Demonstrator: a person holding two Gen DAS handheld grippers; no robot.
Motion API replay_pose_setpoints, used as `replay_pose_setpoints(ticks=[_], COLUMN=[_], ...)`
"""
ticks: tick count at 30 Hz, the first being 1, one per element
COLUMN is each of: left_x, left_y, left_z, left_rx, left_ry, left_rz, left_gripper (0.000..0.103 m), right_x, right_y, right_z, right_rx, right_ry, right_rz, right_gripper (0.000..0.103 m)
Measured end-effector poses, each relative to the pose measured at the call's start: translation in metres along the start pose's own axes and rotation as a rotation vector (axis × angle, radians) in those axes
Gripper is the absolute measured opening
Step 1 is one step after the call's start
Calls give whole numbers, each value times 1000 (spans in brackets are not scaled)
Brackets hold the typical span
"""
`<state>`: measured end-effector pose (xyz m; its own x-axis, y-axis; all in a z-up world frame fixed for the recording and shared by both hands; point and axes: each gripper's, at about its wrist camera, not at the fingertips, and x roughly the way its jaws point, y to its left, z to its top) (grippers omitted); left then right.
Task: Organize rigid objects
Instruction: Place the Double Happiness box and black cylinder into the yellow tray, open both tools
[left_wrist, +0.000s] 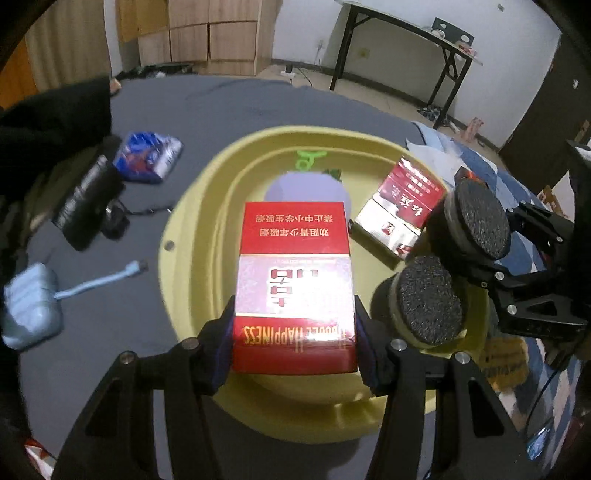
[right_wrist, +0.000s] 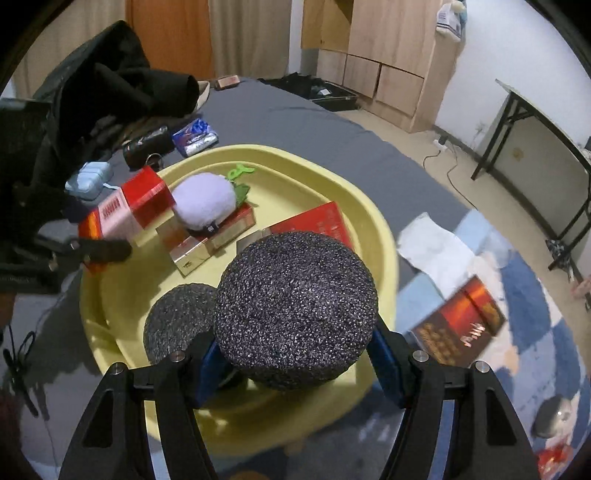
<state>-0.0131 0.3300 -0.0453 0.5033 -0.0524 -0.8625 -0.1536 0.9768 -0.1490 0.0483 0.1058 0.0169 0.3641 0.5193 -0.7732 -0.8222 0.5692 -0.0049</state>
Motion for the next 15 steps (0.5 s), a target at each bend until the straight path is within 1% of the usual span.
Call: replay_pose_setpoints(ticks=[1, 3, 6, 7, 8, 9, 10, 11, 12, 13, 14, 15], left_x=[6, 13, 14, 14, 13, 12, 8, 2, -5, -10, -19, -26], left_y=[1, 1, 0, 1, 2, 5, 5, 4, 2, 1, -2, -7], left_z=[0, -2, -2, -2, -2, -3, -4, -4, -5, -5, -5, -3], left_rx=[-9, -8, -3, -7, -17, -28, -37, -41, -39, -34, -23, -12], left_ry=[13, 32, 20, 20, 17, 10, -2, -17, -40, -62, -93, -105], left_rz=[-8, 2, 10, 13, 15, -5, -27, -43, -40, -32, -27, -33], left_gripper=[57, 57, 58, 60, 66, 73, 77, 87, 101, 103, 103, 103], right_x=[3, 7, 7, 8, 9, 11, 8, 6, 2, -5, -11, -18], right_y=[-3, -7, -9, -12, -15, -16, -16, -17, -17, -19, -21, -22], right_z=[1, 1, -1, -1, -1, -1, -3, -3, -4, -6, -8, -10], right_rx=[22, 50, 60, 74, 91, 105, 105, 103, 105, 120, 136, 153], right_ry=[2, 5, 2, 2, 3, 4, 1, -8, -20, -43, -64, -83], right_rz=[9, 28, 32, 37, 50, 61, 53, 47, 49, 52, 45, 35], right_gripper=[68, 68, 69, 69, 72, 75, 77, 81, 84, 90, 97, 103])
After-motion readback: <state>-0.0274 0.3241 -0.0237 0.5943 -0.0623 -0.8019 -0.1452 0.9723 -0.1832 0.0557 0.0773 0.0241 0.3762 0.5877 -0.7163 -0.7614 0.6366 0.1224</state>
